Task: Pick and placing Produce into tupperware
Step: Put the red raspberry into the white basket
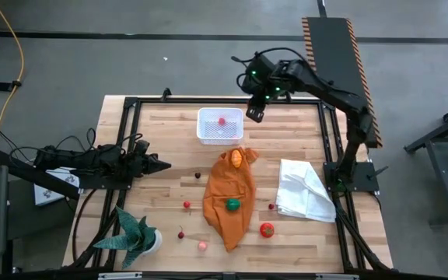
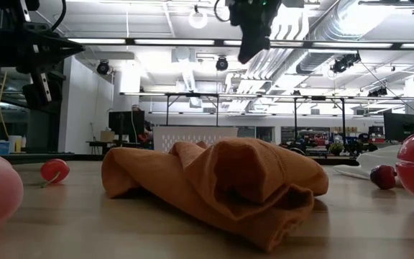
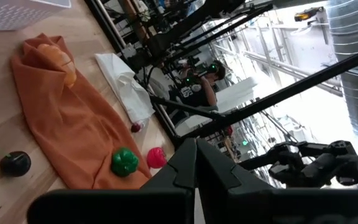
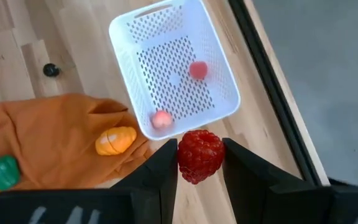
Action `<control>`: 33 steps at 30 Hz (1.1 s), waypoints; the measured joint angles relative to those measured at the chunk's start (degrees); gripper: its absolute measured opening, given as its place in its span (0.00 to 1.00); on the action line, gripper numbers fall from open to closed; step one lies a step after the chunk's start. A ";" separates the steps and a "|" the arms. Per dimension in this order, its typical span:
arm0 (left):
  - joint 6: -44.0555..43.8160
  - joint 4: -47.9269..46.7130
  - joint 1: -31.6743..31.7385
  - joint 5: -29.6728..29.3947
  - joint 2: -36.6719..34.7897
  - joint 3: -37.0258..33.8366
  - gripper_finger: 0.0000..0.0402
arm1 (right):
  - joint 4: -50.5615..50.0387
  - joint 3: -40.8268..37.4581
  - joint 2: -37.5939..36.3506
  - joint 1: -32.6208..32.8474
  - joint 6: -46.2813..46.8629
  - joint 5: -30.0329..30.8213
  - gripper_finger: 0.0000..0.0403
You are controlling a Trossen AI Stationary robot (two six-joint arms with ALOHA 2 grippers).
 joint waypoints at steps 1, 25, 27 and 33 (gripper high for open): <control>0.00 0.00 0.01 0.00 0.00 0.00 0.00 | 0.44 0.00 0.69 0.00 -0.30 -0.70 0.25; 0.13 0.00 0.00 0.00 0.00 0.00 0.00 | 8.42 -0.02 13.64 0.00 -1.98 -6.59 0.25; 0.11 0.00 0.01 0.00 0.00 0.00 0.00 | 8.84 -0.02 14.83 0.00 -1.98 -7.08 0.25; 0.11 0.00 0.01 0.00 0.00 0.02 0.00 | 10.70 -0.02 17.87 0.02 -1.56 -8.56 0.25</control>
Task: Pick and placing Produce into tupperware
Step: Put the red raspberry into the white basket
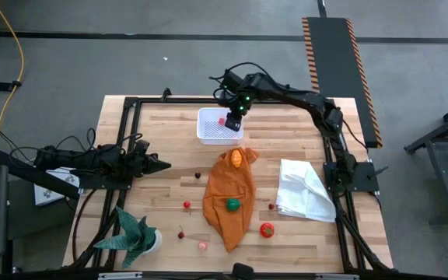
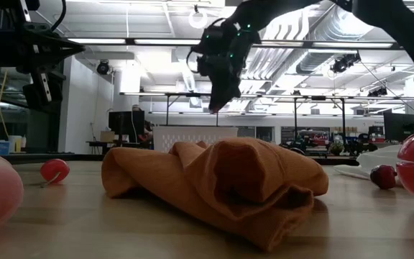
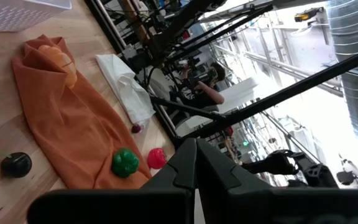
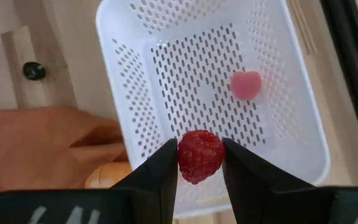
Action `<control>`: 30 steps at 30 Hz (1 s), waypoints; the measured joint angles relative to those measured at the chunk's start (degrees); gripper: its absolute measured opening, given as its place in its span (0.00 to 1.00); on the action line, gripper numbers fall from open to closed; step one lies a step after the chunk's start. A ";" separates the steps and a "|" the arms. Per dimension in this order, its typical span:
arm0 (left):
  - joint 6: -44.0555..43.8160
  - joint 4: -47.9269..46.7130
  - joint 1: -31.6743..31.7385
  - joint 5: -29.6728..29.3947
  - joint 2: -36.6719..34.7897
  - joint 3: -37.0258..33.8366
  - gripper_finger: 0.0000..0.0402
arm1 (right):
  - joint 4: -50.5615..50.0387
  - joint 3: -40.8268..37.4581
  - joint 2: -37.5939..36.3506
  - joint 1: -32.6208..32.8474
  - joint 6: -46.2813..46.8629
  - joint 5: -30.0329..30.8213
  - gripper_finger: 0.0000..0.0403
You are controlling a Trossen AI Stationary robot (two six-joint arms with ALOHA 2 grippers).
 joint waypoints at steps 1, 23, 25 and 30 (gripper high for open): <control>0.00 -0.01 0.01 0.02 -0.01 0.01 0.00 | 0.31 0.00 0.49 0.00 0.00 -0.09 0.25; -0.02 -0.02 -0.01 0.02 0.00 -0.01 0.00 | 3.42 0.00 8.44 0.00 1.73 -1.15 0.25; -0.02 -0.01 -0.01 0.02 0.00 -0.01 0.00 | 3.40 0.00 8.97 0.04 1.74 -1.13 0.25; -0.02 -0.02 0.00 0.02 0.00 -0.02 0.00 | 3.31 0.00 9.50 0.15 1.73 -1.12 0.25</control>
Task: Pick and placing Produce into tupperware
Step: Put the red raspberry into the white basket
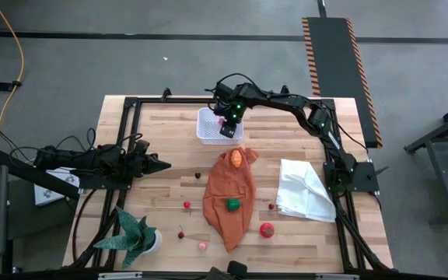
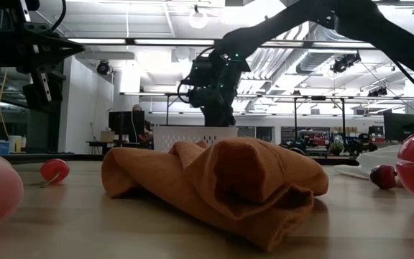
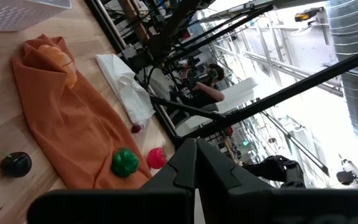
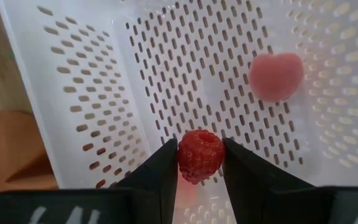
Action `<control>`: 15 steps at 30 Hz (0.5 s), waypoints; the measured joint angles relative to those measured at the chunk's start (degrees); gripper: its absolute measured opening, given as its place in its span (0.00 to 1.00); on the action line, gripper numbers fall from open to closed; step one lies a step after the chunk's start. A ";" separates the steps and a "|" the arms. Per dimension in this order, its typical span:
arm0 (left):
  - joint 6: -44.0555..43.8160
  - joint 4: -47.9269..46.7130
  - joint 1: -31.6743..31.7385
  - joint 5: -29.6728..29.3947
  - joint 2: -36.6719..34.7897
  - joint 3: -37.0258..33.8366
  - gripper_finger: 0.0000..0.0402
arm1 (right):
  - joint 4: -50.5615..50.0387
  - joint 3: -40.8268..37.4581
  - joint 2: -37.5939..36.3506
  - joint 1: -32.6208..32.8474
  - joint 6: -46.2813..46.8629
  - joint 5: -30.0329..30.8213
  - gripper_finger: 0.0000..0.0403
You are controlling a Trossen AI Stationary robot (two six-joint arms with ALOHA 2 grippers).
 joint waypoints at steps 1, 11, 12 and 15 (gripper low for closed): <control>0.00 0.00 -0.01 0.00 -0.01 0.00 0.00 | 0.16 0.00 0.00 0.00 0.00 0.00 0.25; 0.00 0.00 -0.01 0.00 -0.01 0.00 0.00 | 0.26 0.00 0.00 0.10 -0.65 0.03 0.26; 0.00 0.00 -0.01 0.00 0.00 0.02 0.00 | 0.25 0.00 0.00 0.12 -0.74 0.02 0.26; 0.00 0.00 -0.02 0.00 -0.02 0.02 0.00 | 0.22 0.00 0.00 0.25 -1.35 0.13 0.28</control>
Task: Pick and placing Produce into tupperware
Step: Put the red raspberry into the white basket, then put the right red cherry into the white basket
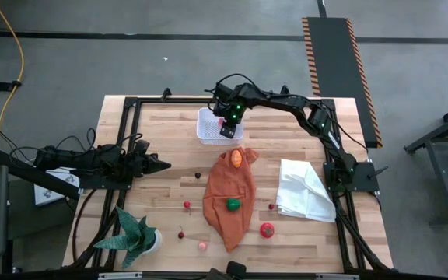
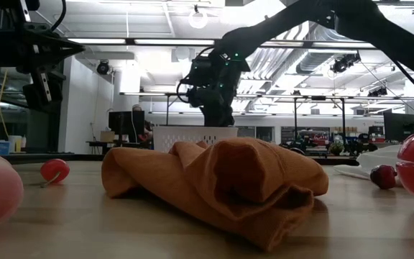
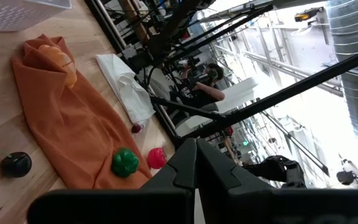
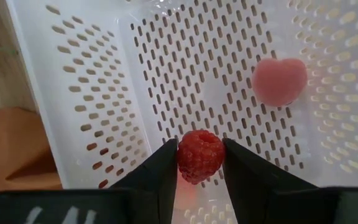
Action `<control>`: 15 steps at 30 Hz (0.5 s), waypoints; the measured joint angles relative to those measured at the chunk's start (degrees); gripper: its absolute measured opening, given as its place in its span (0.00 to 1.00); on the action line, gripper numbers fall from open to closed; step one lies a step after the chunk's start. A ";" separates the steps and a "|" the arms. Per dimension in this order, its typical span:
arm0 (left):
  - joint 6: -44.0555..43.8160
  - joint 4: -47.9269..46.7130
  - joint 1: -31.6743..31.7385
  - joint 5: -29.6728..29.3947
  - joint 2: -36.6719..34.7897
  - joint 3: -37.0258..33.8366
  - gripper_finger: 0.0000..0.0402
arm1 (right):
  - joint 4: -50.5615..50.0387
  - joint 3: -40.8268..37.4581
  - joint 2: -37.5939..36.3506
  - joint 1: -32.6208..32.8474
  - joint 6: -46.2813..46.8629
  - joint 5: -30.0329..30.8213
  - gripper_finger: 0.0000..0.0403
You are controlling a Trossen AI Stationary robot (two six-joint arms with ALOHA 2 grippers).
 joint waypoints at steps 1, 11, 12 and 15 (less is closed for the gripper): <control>0.02 0.00 0.00 0.00 0.02 0.00 0.00 | 0.01 0.00 0.00 0.01 -0.10 0.05 0.30; 0.02 0.00 0.00 0.02 0.02 -0.02 0.00 | 0.07 0.00 0.00 -0.01 0.06 1.77 0.40; 0.00 0.00 0.02 0.02 0.02 -0.02 0.00 | 0.08 0.00 0.00 0.00 0.14 1.76 0.40; 0.02 0.00 0.01 0.02 0.02 -0.02 0.00 | -1.68 1.19 0.00 0.01 0.89 1.24 0.39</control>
